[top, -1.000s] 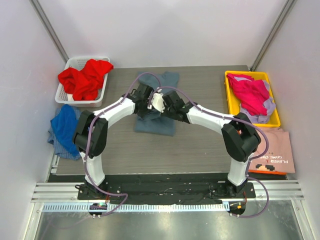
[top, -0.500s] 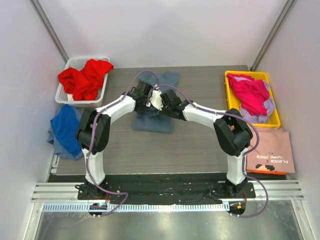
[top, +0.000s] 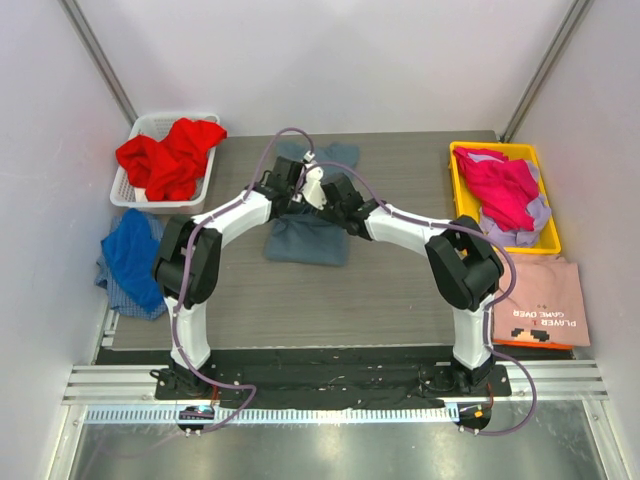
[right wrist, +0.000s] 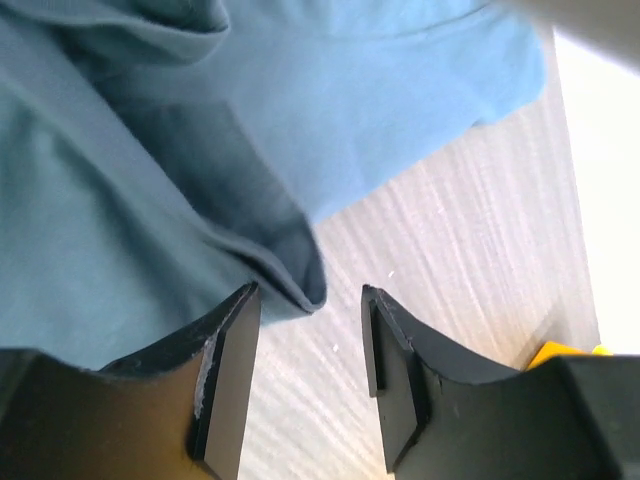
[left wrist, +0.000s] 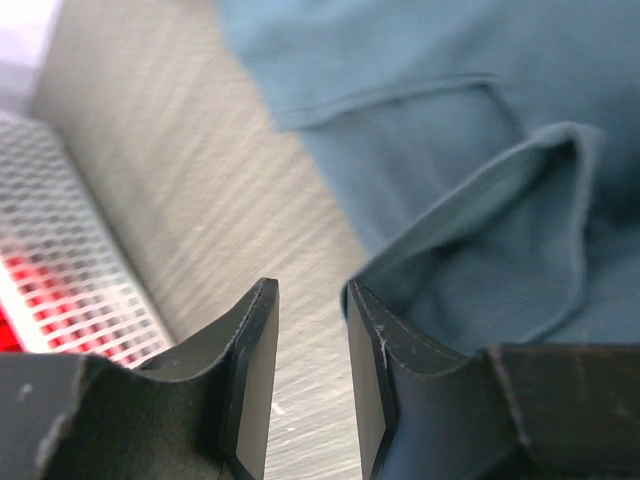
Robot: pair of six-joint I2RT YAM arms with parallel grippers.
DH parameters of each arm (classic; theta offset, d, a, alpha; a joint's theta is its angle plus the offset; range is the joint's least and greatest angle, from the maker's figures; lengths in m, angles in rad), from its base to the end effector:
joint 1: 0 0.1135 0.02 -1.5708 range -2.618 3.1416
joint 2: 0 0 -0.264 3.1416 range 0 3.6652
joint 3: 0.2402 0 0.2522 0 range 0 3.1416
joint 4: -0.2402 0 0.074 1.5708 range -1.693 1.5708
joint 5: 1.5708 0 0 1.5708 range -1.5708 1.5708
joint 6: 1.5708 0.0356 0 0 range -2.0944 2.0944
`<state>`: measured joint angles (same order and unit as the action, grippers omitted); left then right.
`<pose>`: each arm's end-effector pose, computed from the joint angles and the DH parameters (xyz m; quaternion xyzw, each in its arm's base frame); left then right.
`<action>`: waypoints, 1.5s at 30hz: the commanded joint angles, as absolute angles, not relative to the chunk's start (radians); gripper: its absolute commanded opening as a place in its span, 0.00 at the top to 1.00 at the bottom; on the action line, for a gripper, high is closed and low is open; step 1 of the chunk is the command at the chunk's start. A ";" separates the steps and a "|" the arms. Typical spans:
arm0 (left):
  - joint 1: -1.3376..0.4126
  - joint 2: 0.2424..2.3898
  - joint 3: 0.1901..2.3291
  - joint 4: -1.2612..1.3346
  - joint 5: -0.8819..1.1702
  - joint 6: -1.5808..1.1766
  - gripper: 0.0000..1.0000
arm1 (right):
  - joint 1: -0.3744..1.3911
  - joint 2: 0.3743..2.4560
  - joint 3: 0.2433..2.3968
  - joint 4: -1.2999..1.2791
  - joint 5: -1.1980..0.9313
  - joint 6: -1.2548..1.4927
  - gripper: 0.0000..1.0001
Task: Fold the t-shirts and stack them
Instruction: Fold the folded rectangular tshirt in 1/3 of the way
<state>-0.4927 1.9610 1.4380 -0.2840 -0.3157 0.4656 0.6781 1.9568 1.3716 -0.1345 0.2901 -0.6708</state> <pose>0.3904 -0.1971 0.2094 0.3705 0.8402 0.1409 0.3700 0.3475 0.2669 0.2015 -0.5162 0.7412 -0.1302 0.4090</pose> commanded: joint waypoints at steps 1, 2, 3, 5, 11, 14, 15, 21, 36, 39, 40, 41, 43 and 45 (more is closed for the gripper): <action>-0.497 1.927 1.471 -0.089 -0.471 0.465 0.61 | 0.673 1.999 1.422 -0.045 0.368 -0.647 0.48; -0.495 1.927 1.470 -0.074 -0.486 0.477 0.60 | 0.673 2.009 1.428 -0.032 0.383 -0.650 0.48; -0.494 1.930 1.473 -0.063 -0.501 0.486 0.59 | 0.672 2.016 1.431 -0.031 0.391 -0.652 0.48; -0.495 1.930 1.485 -0.045 -0.537 0.494 0.59 | 0.672 2.020 1.433 -0.012 0.408 -0.653 0.48; -0.495 1.865 1.479 -0.090 -0.522 0.476 0.59 | 0.666 2.011 1.444 -0.015 0.434 -0.653 0.48; -0.495 1.813 1.480 -0.190 -0.465 0.430 0.59 | 0.667 2.000 1.439 -0.021 0.449 -0.653 0.47; -0.495 1.801 1.480 -0.222 -0.445 0.414 0.59 | 0.667 1.988 1.439 -0.023 0.452 -0.653 0.47; -0.495 1.721 1.459 -0.423 -0.249 0.330 0.59 | 0.666 1.901 1.394 -0.086 0.436 -0.598 0.44; -0.495 1.669 1.322 -0.658 -0.068 0.313 0.46 | 0.702 1.573 1.068 -0.305 0.181 -0.492 0.27; -0.495 1.672 1.305 -0.657 -0.061 0.308 0.46 | 0.715 1.546 1.025 -0.279 0.173 -0.488 0.27; -0.495 1.671 1.305 -0.650 -0.061 0.305 0.46 | 0.716 1.543 1.006 -0.255 0.175 -0.488 0.27; -0.494 1.669 1.305 -0.644 -0.054 0.305 0.46 | 0.716 1.542 1.005 -0.249 0.175 -0.492 0.27; -0.494 1.672 1.319 -0.624 -0.041 0.310 0.46 | 0.719 1.558 1.023 -0.247 0.187 -0.495 0.27; -0.495 1.704 1.369 -0.623 -0.035 0.314 0.46 | 0.719 1.572 1.037 -0.245 0.201 -0.500 0.27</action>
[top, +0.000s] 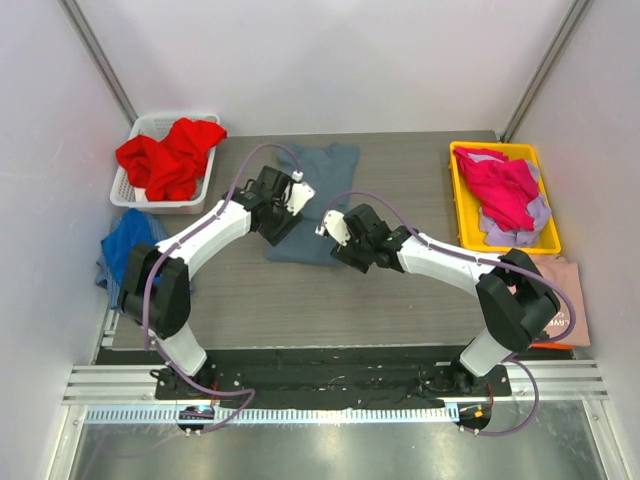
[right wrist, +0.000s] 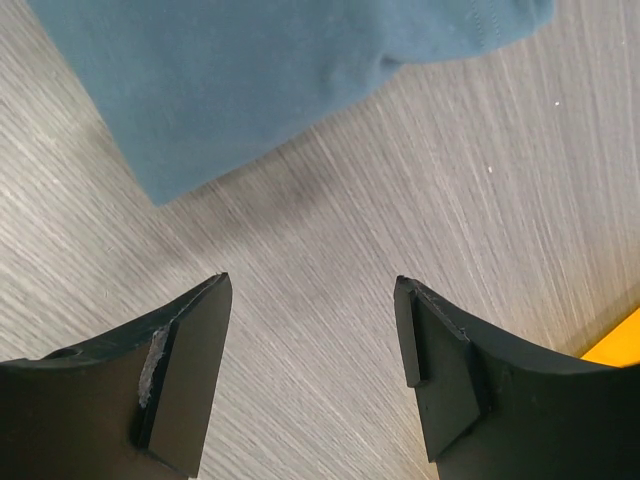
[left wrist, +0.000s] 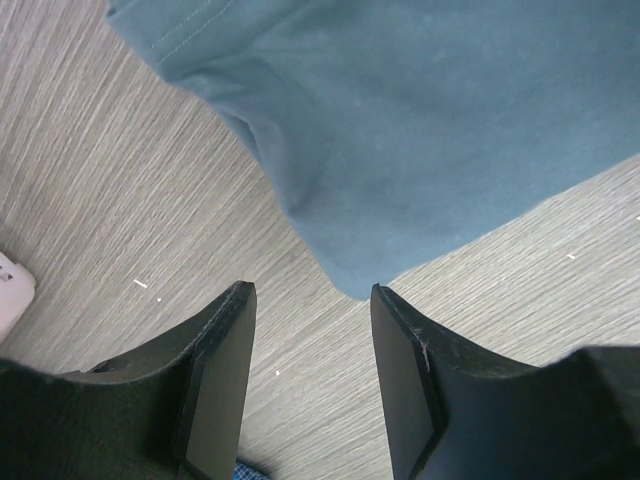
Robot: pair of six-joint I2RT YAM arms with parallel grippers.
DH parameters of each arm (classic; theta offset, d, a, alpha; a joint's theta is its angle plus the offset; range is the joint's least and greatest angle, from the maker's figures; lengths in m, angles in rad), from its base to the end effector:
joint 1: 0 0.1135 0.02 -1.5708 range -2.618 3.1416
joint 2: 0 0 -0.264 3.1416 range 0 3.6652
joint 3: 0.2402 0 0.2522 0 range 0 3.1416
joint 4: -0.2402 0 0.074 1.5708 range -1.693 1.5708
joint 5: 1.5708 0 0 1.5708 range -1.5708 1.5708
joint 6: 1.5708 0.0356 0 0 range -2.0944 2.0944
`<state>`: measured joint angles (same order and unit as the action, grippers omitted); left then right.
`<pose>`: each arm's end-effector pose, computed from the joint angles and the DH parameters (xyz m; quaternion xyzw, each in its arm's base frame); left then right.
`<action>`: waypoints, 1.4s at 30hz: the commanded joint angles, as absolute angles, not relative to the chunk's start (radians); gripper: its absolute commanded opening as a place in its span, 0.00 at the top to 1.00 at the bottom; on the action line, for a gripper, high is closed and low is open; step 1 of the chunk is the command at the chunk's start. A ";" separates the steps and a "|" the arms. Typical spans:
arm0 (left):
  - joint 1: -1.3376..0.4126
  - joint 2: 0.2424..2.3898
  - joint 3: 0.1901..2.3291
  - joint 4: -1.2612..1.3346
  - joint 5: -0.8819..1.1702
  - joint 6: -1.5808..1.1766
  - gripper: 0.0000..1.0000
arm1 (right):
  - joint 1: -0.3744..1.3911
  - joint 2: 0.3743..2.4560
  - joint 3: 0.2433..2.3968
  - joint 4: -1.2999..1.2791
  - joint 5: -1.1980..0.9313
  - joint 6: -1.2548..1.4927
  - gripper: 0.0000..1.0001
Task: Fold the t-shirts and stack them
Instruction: Fold the folded rectangular tshirt in 1/3 of the way
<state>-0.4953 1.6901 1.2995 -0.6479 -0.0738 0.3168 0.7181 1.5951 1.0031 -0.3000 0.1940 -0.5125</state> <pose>0.3148 -0.1671 0.2435 0.3719 0.8896 0.0120 0.2650 0.2542 0.2130 0.2057 -0.5154 0.7850 -0.0568 0.3390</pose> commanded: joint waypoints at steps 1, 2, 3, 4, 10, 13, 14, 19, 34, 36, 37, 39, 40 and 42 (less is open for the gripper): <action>-0.495 1.718 1.388 -0.623 -0.034 0.316 0.46 | 0.719 1.581 1.046 -0.236 0.212 -0.505 0.27; -0.494 1.753 1.406 -0.623 -0.028 0.322 0.46 | 0.719 1.588 1.051 -0.232 0.216 -0.506 0.28; -0.495 1.773 1.445 -0.620 -0.019 0.325 0.46 | 0.718 1.591 1.055 -0.229 0.221 -0.506 0.28; -0.495 1.799 1.465 -0.618 -0.014 0.328 0.46 | 0.719 1.600 1.066 -0.224 0.227 -0.506 0.28; -0.495 1.983 1.624 -0.612 -0.023 0.363 0.50 | 0.719 1.598 1.072 -0.227 0.224 -0.499 0.29; -0.491 2.040 1.658 -0.572 -0.041 0.382 0.50 | 0.719 1.586 1.057 -0.229 0.226 -0.500 0.29; -0.491 2.052 1.663 -0.555 -0.046 0.387 0.50 | 0.719 1.580 1.051 -0.227 0.227 -0.502 0.29; -0.480 2.160 1.750 -0.546 -0.078 0.419 0.50 | 0.719 1.557 1.025 -0.235 0.224 -0.497 0.30; -0.466 2.197 1.781 -0.476 -0.133 0.423 0.52 | 0.721 1.519 0.963 -0.226 0.229 -0.480 0.31; -0.466 2.134 1.724 -0.456 -0.132 0.408 0.52 | 0.721 1.523 0.966 -0.225 0.236 -0.486 0.31; -0.466 2.114 1.709 -0.450 -0.120 0.403 0.52 | 0.719 1.522 0.969 -0.225 0.238 -0.488 0.31; -0.468 2.054 1.674 -0.443 -0.118 0.391 0.52 | 0.726 1.522 0.976 -0.225 0.239 -0.489 0.31; -0.466 2.039 1.663 -0.443 -0.123 0.387 0.52 | 0.726 1.522 0.977 -0.225 0.239 -0.488 0.31; -0.466 2.000 1.635 -0.446 -0.126 0.380 0.52 | 0.732 1.520 0.983 -0.225 0.245 -0.488 0.31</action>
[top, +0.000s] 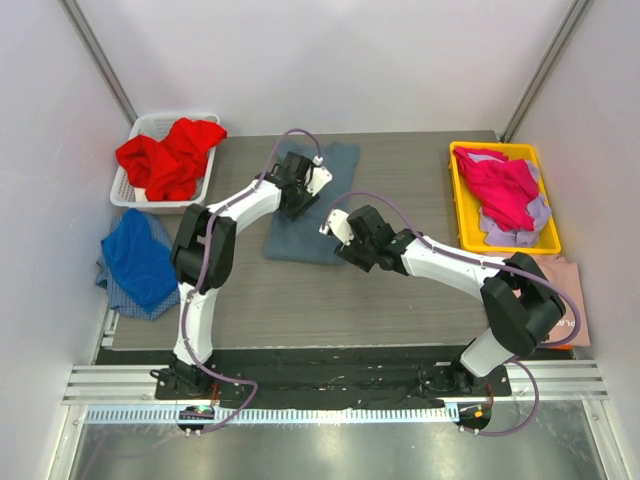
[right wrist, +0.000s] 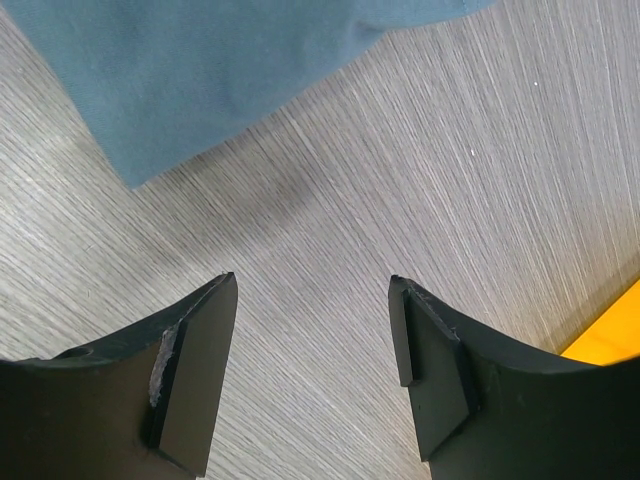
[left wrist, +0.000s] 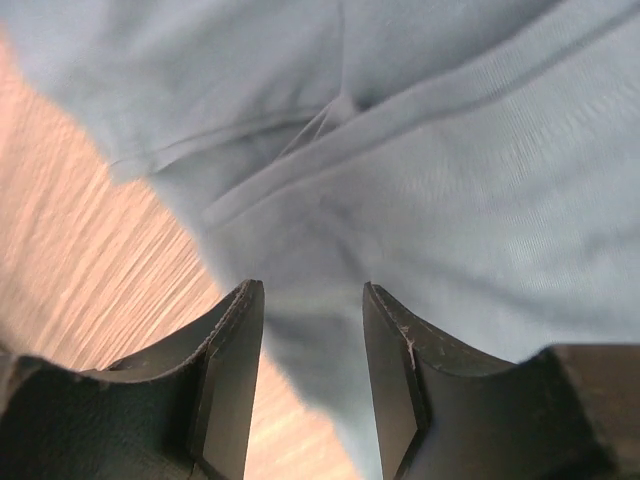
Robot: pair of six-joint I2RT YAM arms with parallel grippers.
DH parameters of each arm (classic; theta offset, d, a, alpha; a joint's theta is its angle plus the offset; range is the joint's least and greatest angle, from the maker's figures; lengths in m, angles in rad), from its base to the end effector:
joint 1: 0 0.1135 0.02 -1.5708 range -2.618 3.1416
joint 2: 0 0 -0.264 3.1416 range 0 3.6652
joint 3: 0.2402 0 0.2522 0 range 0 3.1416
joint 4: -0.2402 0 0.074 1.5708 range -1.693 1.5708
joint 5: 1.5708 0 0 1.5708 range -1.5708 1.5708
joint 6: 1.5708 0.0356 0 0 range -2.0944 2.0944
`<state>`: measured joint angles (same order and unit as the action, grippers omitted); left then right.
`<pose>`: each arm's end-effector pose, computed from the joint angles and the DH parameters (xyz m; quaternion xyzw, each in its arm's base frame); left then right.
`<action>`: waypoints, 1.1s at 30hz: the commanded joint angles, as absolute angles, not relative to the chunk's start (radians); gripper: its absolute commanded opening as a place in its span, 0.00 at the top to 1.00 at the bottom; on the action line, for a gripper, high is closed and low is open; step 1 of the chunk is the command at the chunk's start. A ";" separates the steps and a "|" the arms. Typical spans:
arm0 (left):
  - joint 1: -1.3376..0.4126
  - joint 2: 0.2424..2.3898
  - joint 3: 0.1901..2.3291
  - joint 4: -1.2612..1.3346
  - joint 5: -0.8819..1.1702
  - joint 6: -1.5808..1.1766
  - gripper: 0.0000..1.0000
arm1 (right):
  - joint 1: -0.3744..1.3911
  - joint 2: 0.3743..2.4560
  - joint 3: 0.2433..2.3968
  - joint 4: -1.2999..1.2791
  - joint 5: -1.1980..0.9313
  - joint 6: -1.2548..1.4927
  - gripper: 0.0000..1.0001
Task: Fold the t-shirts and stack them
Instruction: Fold the folded rectangular tshirt in 1/3 of the way
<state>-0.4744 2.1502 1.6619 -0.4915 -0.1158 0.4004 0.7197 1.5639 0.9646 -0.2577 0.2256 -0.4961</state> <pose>0.4199 -0.2110 0.1817 0.3893 0.8723 0.0446 0.2926 0.2500 0.2085 0.2067 -0.4995 0.7867 -0.0661 0.3568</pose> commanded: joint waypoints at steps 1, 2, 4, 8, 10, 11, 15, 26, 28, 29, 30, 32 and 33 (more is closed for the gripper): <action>-0.466 1.961 1.626 -0.454 -0.124 0.380 0.52 | 0.735 1.522 0.985 -0.225 0.248 -0.488 0.31; -0.468 1.942 1.602 -0.453 -0.124 0.379 0.52 | 0.738 1.523 0.986 -0.225 0.252 -0.491 0.31; -0.468 1.883 1.562 -0.457 -0.124 0.380 0.51 | 0.741 1.529 0.992 -0.227 0.255 -0.489 0.31; -0.466 1.803 1.497 -0.472 -0.133 0.394 0.50 | 0.750 1.543 1.005 -0.227 0.253 -0.491 0.31; -0.466 1.781 1.450 -0.479 -0.137 0.413 0.50 | 0.761 1.554 1.012 -0.224 0.253 -0.491 0.31; -0.466 1.764 1.436 -0.482 -0.137 0.417 0.50 | 0.764 1.560 1.017 -0.222 0.253 -0.491 0.31; -0.466 1.743 1.381 -0.512 -0.120 0.419 0.50 | 0.788 1.589 1.043 -0.219 0.255 -0.492 0.31; -0.428 1.709 1.281 -0.557 0.027 0.387 0.35 | 0.865 1.666 1.081 -0.190 0.273 -0.514 0.29; -0.428 1.687 1.256 -0.548 0.034 0.384 0.31 | 0.873 1.674 1.080 -0.186 0.270 -0.514 0.29; -0.429 1.683 1.252 -0.546 0.041 0.380 0.30 | 0.876 1.675 1.077 -0.180 0.273 -0.514 0.29; -0.428 1.680 1.244 -0.555 0.046 0.377 0.29 | 0.877 1.681 1.075 -0.176 0.273 -0.514 0.28; -0.428 1.672 1.236 -0.564 0.051 0.373 0.22 | 0.880 1.686 1.075 -0.176 0.275 -0.512 0.24; -0.428 1.669 1.226 -0.568 0.052 0.368 0.21 | 0.881 1.686 1.075 -0.176 0.275 -0.512 0.20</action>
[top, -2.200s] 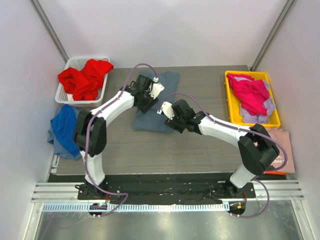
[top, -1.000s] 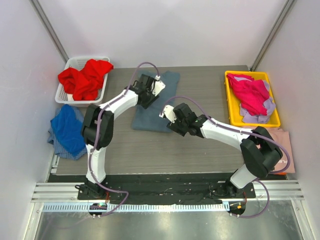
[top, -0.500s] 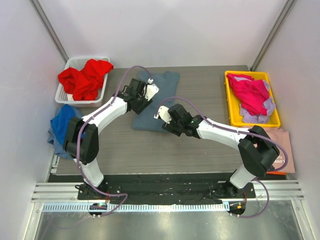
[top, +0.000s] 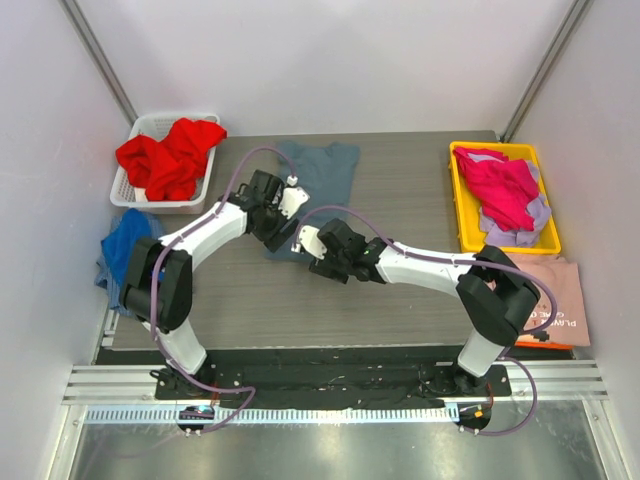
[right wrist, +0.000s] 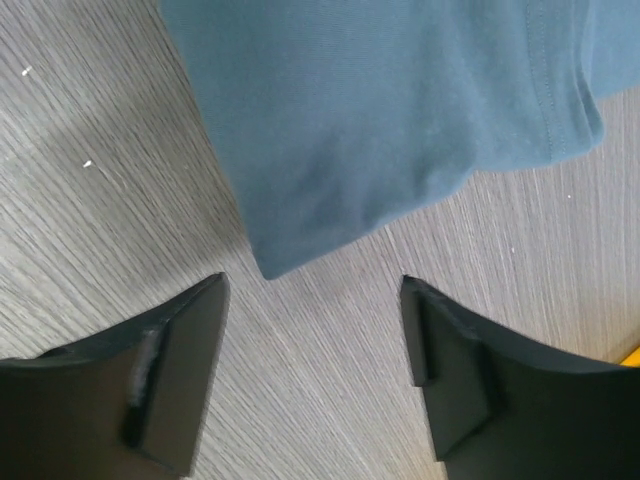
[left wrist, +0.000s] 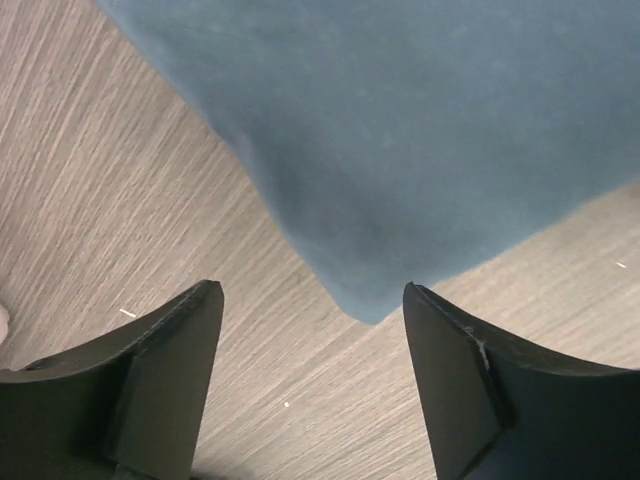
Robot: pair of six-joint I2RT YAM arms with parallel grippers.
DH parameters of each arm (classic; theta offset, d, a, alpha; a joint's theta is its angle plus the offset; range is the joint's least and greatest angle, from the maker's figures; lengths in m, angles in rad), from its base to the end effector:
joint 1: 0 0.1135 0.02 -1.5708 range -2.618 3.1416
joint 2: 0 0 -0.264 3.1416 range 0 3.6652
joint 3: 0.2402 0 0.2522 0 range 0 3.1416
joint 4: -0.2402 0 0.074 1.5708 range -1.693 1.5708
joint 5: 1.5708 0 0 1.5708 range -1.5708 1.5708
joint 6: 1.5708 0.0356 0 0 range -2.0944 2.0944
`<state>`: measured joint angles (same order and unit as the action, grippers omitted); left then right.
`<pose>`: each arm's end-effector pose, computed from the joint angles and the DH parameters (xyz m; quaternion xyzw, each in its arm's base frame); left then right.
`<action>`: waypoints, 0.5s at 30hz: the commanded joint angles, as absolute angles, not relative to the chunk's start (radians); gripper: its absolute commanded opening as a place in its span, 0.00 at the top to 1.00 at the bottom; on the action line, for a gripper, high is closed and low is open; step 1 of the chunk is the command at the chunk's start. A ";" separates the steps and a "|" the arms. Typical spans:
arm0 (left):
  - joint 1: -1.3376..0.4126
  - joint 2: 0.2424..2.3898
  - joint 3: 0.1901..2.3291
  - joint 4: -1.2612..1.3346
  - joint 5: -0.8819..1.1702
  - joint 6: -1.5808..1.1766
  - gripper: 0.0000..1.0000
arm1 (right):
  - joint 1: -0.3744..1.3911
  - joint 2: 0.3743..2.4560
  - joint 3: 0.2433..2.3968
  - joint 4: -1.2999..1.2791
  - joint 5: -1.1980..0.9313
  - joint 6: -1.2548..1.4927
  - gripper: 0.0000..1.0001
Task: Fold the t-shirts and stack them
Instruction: Fold the folded rectangular tshirt in 1/3 of the way
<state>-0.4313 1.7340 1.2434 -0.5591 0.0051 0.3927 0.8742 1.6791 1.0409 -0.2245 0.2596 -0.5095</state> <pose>0.3286 -0.1514 0.2164 0.3875 0.8851 -0.0074 0.2575 0.2326 0.2638 0.1959 -0.5588 0.7449 -0.0571 0.3601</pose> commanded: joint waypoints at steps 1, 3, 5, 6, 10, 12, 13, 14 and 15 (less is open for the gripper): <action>-0.428 1.655 1.217 -0.565 0.052 0.367 0.20 | 0.884 1.683 1.072 -0.176 0.273 -0.511 0.20; -0.426 1.644 1.191 -0.552 0.052 0.361 0.17 | 0.884 1.678 1.069 -0.172 0.273 -0.514 0.19; -0.426 1.637 1.177 -0.549 0.052 0.357 0.12 | 0.884 1.675 1.066 -0.167 0.278 -0.515 0.18; -0.426 1.638 1.167 -0.545 0.049 0.357 0.08 | 0.884 1.675 1.066 -0.167 0.278 -0.515 0.15; -0.419 1.661 1.157 -0.541 0.057 0.356 0.03 | 0.885 1.681 1.068 -0.166 0.275 -0.512 0.13; -0.416 1.674 1.154 -0.537 0.069 0.351 0.03 | 0.885 1.686 1.069 -0.167 0.270 -0.511 0.14; -0.417 1.677 1.154 -0.537 0.075 0.350 0.03 | 0.885 1.687 1.071 -0.170 0.265 -0.511 0.14; -0.417 1.686 1.154 -0.537 0.081 0.348 0.03 | 0.885 1.690 1.072 -0.172 0.265 -0.509 0.14; -0.417 1.689 1.155 -0.538 0.090 0.345 0.03 | 0.885 1.692 1.074 -0.173 0.264 -0.509 0.15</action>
